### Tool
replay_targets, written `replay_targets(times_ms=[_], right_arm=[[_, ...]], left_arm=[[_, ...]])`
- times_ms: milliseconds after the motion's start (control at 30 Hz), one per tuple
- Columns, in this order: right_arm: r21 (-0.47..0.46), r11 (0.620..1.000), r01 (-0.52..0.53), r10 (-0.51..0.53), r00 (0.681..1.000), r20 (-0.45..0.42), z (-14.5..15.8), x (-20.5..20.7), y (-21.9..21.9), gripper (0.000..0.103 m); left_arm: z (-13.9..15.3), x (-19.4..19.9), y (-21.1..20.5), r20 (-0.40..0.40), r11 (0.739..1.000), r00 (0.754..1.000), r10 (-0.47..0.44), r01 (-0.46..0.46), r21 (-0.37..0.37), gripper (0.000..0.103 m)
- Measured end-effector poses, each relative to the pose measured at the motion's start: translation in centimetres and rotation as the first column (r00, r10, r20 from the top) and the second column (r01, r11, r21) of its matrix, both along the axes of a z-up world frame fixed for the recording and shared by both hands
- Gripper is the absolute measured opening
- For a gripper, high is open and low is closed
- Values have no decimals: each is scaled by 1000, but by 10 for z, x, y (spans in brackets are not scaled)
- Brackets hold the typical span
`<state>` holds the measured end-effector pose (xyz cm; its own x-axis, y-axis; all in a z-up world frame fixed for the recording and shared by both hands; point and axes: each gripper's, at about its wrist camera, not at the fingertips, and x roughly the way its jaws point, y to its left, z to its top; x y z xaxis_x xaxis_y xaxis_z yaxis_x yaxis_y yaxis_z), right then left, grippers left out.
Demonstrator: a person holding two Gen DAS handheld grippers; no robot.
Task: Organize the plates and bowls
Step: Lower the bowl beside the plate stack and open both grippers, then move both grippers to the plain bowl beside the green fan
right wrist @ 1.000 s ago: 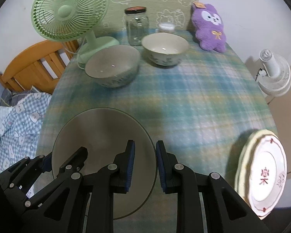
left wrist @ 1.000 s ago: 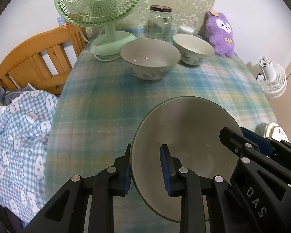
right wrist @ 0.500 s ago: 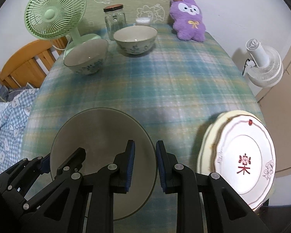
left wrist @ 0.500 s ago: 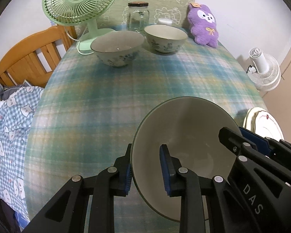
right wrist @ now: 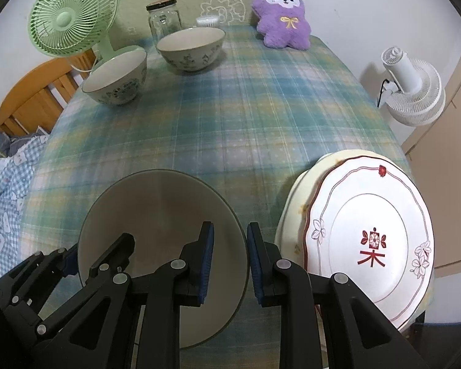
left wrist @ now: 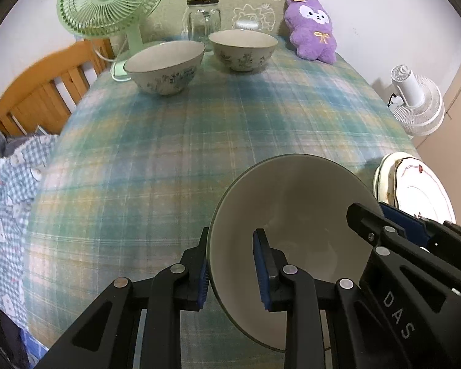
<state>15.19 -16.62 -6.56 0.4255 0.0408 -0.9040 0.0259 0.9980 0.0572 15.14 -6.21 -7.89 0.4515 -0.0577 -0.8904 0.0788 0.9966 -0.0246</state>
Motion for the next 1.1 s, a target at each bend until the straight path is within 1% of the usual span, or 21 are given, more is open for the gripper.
replay_targets(times_ms=[67, 100, 133, 200, 233, 300, 367, 400, 433, 467, 500, 533, 600, 733, 833, 967, 1100], right_arm=[[7, 1000, -11, 11, 1000, 4, 1, 0, 0, 26], [8, 1000, -18, 18, 1000, 4, 1, 0, 0, 26], [12, 1000, -20, 20, 1000, 4, 1, 0, 0, 26], [14, 1000, -28, 28, 1000, 1, 2, 1, 0, 26], [3, 1000, -31, 31, 1000, -3, 2, 2, 0, 26], [-2, 999, -35, 35, 999, -13, 3, 4, -1, 26], [15, 999, -36, 37, 999, -18, 6, 5, -4, 28], [20, 999, -39, 39, 999, -18, 9, 5, -5, 31], [22, 999, -40, 40, 999, -15, 12, 4, -6, 44], [26, 999, -39, 39, 999, -7, 15, 4, -7, 59], [32, 999, -35, 34, 999, 15, 22, 2, -8, 64], [33, 999, -34, 33, 999, 30, 27, 0, -8, 70], [40, 998, -41, 39, 998, 47, 39, 1, -8, 72], [36, 998, -56, 53, 996, 72, 62, 5, -2, 72], [28, 997, -69, 65, 992, 108, 83, 11, 7, 72], [39, 997, -66, 59, 987, 147, 107, 26, 20, 72], [45, 997, -55, 47, 984, 171, 122, 42, 34, 72]], left_arm=[[-1, 1, 1, -8, 1000, 1000, 13, -13, -3, 24], [-2, 2, 1, -11, 1000, 1000, 20, -20, 0, 28], [-2, 2, 0, -13, 1000, 1000, 22, -22, -2, 30], [-1, 1, -1, -13, 1000, 1000, 25, -25, 4, 40], [1, 1, -2, -14, 1000, 1000, 22, -22, 14, 42], [3, 1, -1, -24, 999, 999, 26, -26, 23, 60], [7, 0, 0, -23, 999, 999, 40, -39, 28, 63], [10, 0, 1, -18, 998, 999, 45, -45, 35, 65], [13, -1, 2, -13, 998, 999, 51, -51, 40, 66], [17, -1, 3, -9, 997, 998, 58, -58, 44, 71], [22, -2, 5, -4, 997, 998, 65, -65, 46, 75], [28, -2, 7, 6, 996, 997, 72, -72, 43, 77], [39, -3, 10, 26, 995, 997, 78, -79, 53, 82], [61, -2, 19, 50, 995, 995, 88, -90, 41, 84], [79, 3, 29, 86, 995, 992, 88, -91, 32, 85], [100, 18, 43, 126, 996, 988, 84, -87, 21, 85], [116, 36, 59, 146, 996, 986, 79, -83, 23, 87]])
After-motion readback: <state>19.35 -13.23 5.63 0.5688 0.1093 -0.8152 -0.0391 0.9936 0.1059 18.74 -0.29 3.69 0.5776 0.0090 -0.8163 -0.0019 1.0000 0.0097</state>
